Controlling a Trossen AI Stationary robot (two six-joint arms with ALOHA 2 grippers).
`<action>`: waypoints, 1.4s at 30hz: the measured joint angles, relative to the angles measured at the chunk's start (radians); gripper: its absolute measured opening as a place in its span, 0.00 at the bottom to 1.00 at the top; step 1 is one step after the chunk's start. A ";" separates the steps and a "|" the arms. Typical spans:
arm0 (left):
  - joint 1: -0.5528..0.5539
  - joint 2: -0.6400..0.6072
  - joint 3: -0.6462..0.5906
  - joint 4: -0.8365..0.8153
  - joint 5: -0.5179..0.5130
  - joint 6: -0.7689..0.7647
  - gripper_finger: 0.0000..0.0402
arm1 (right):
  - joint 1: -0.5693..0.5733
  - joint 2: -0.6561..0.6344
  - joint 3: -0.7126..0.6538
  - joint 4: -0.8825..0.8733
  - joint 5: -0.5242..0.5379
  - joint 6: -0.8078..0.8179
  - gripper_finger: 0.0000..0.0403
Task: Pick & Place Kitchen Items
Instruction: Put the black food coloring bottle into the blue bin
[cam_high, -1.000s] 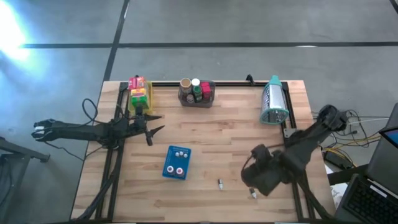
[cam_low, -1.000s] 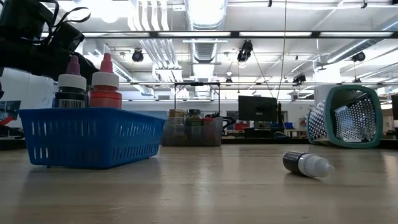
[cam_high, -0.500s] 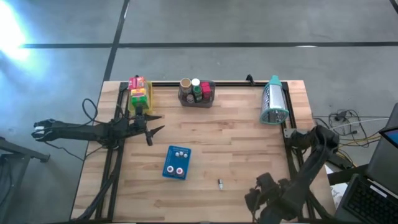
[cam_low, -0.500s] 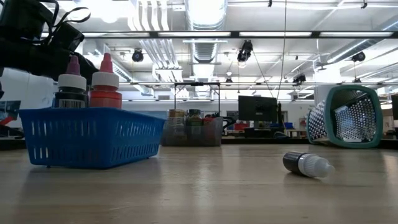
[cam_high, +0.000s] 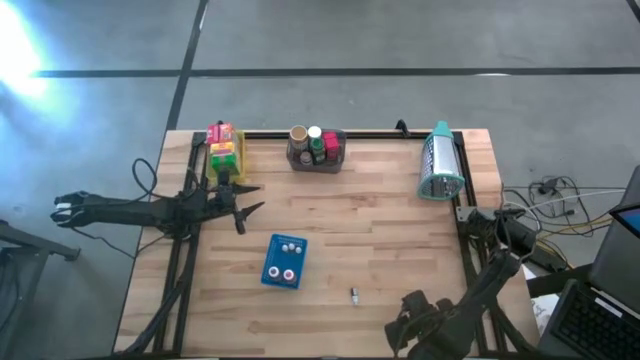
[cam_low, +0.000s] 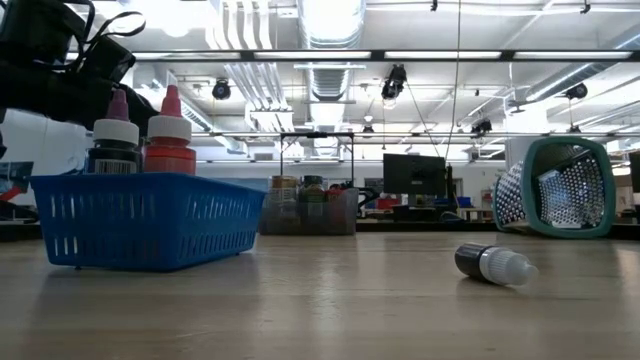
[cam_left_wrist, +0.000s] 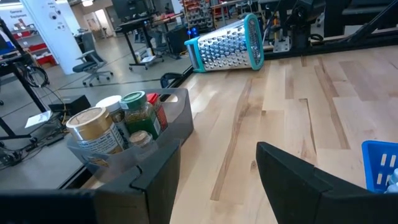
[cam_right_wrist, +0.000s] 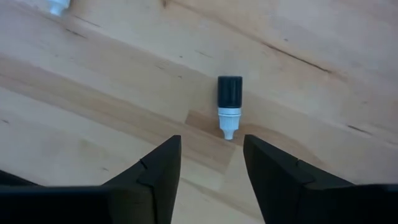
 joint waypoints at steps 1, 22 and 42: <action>0.000 0.000 0.000 0.000 0.000 0.000 0.54 | 0.003 -0.001 0.000 0.001 -0.001 -0.010 0.43; 0.000 0.000 0.000 0.000 0.000 0.000 0.54 | 0.031 0.018 -0.111 0.178 -0.017 0.003 0.44; 0.000 0.000 0.000 -0.002 0.000 0.000 0.54 | 0.033 0.005 -0.253 0.316 -0.031 0.010 0.43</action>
